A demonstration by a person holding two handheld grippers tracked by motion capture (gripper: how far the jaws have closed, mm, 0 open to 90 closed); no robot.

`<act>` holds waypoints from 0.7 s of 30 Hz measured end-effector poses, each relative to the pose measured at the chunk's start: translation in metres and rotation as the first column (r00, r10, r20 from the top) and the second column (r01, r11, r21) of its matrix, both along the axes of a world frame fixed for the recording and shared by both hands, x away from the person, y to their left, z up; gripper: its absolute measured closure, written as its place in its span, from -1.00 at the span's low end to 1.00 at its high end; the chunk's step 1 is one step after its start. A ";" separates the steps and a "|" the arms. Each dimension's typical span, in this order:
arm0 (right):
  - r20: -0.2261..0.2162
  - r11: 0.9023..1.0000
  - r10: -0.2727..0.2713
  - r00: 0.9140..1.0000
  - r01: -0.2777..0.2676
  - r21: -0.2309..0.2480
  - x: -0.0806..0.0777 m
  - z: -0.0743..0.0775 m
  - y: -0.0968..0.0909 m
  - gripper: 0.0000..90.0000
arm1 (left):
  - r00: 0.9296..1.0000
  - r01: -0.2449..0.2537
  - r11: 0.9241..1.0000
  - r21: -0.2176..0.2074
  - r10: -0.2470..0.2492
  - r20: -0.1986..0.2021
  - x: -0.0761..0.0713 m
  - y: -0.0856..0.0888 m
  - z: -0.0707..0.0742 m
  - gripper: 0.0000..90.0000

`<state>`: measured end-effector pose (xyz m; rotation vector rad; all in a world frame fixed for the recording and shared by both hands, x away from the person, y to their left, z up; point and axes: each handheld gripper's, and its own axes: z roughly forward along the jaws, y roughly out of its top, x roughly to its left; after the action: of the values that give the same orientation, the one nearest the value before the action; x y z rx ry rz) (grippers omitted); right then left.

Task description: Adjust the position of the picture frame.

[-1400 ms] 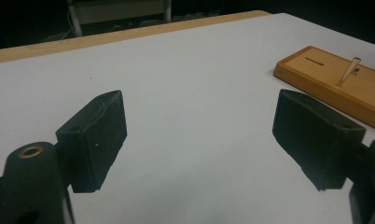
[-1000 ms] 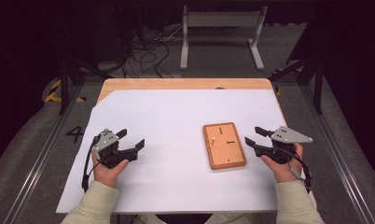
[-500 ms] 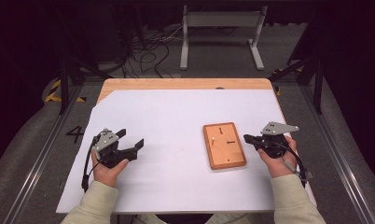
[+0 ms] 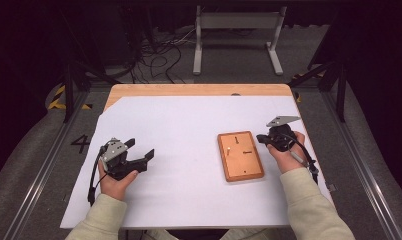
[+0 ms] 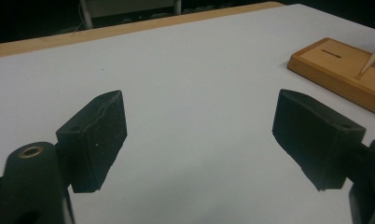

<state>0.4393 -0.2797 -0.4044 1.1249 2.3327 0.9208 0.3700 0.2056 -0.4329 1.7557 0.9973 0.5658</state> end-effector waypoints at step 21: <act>-0.107 0.995 -0.098 0.989 0.094 -0.039 0.039 -0.020 0.002 1.00 | 1.000 -0.003 1.000 0.004 0.003 -0.016 0.002 0.000 -0.003 -0.60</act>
<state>0.4788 -0.2778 -0.4248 1.2913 2.3470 0.8017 0.3716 0.2056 -0.4355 1.7651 1.0110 0.5569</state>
